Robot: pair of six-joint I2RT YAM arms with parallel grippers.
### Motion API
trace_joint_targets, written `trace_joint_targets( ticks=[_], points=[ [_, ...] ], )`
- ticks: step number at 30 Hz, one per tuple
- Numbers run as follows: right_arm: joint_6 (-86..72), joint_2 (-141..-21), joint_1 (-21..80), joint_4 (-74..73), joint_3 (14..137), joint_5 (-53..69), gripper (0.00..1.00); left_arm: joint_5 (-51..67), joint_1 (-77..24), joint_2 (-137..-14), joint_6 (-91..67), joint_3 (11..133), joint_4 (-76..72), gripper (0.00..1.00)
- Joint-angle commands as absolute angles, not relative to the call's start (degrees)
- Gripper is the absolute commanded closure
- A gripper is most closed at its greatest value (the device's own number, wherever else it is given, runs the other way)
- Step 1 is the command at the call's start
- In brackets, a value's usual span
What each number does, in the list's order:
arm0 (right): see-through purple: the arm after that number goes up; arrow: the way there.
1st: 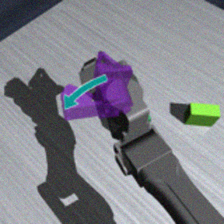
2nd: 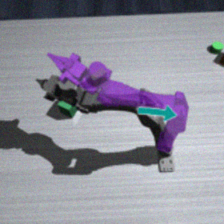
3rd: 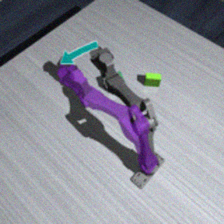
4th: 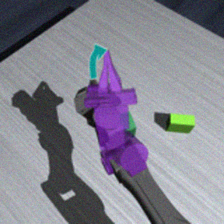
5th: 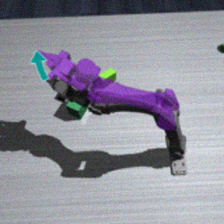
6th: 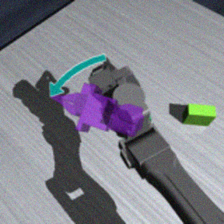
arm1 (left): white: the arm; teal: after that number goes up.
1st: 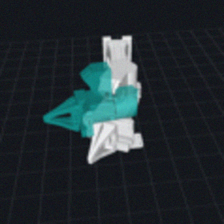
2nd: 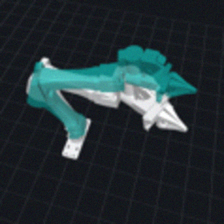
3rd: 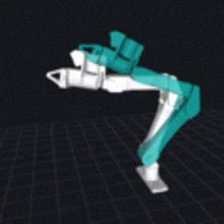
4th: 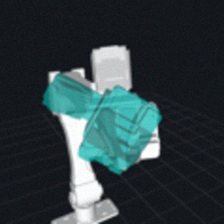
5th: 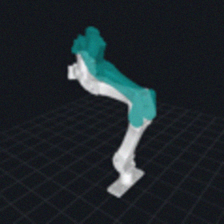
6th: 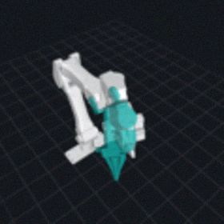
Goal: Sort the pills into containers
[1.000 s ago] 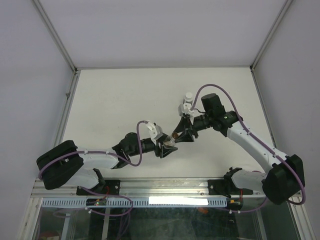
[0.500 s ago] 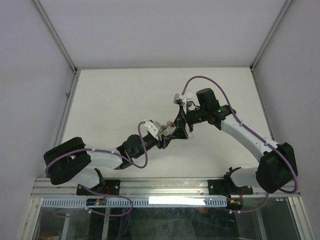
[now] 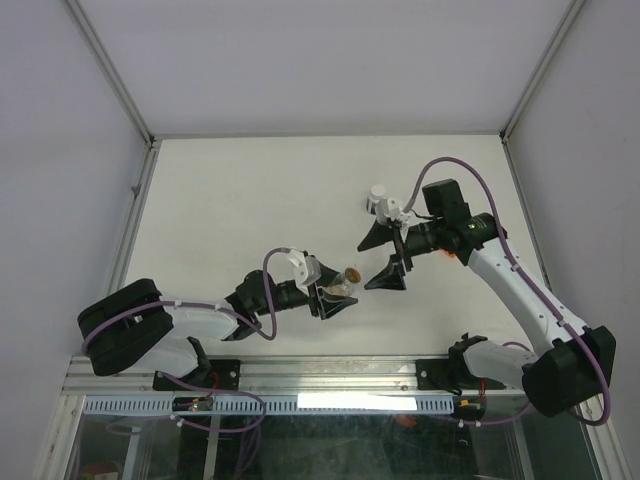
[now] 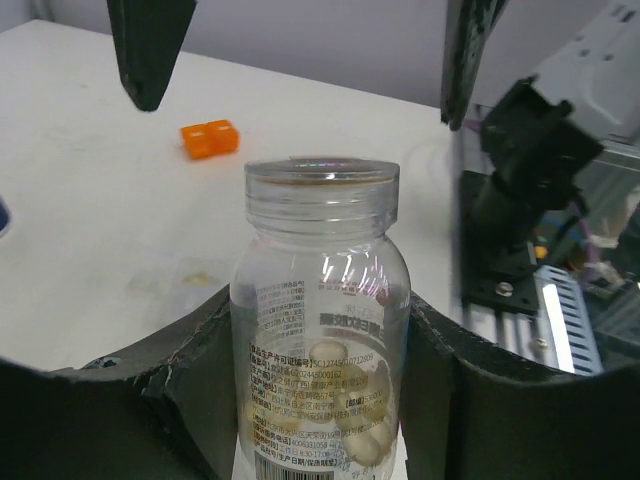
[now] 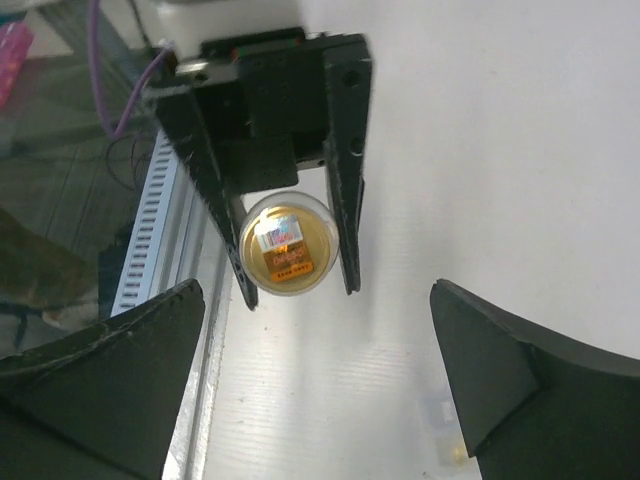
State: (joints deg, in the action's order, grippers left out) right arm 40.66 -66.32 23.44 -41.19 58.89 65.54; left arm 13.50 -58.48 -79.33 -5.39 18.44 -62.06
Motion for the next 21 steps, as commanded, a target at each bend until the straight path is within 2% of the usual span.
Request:
trace_joint_targets(
  ticks=[1,3,9,12,16,21],
  points=[
    [75.10,-64.66,23.21,-60.61,59.92,78.31,0.01,31.30,-56.91,-76.92,-10.89,20.26,-66.96,1.00],
    [81.84,-64.62,23.20,-65.34,59.77,79.83,0.01,34.26,-56.58,-77.18,-12.12,20.75,-67.14,1.00],
    [82.11,-64.84,23.57,-64.84,58.45,81.47,0.05,37.79,-56.15,-79.50,-14.42,22.47,-67.65,1.00],
    [80.72,-65.19,24.58,-63.53,57.83,81.32,0.11,38.00,-56.12,-80.53,-14.82,23.15,-68.01,1.00],
    [78.30,-65.39,25.92,-61.72,57.65,80.80,0.24,38.35,-55.91,-81.25,-15.11,23.83,-67.95,1.00],
    [77.13,-65.76,27.50,-61.06,57.40,80.50,0.34,38.41,-55.55,-81.47,-15.30,24.12,-67.75,1.00]
  ],
)
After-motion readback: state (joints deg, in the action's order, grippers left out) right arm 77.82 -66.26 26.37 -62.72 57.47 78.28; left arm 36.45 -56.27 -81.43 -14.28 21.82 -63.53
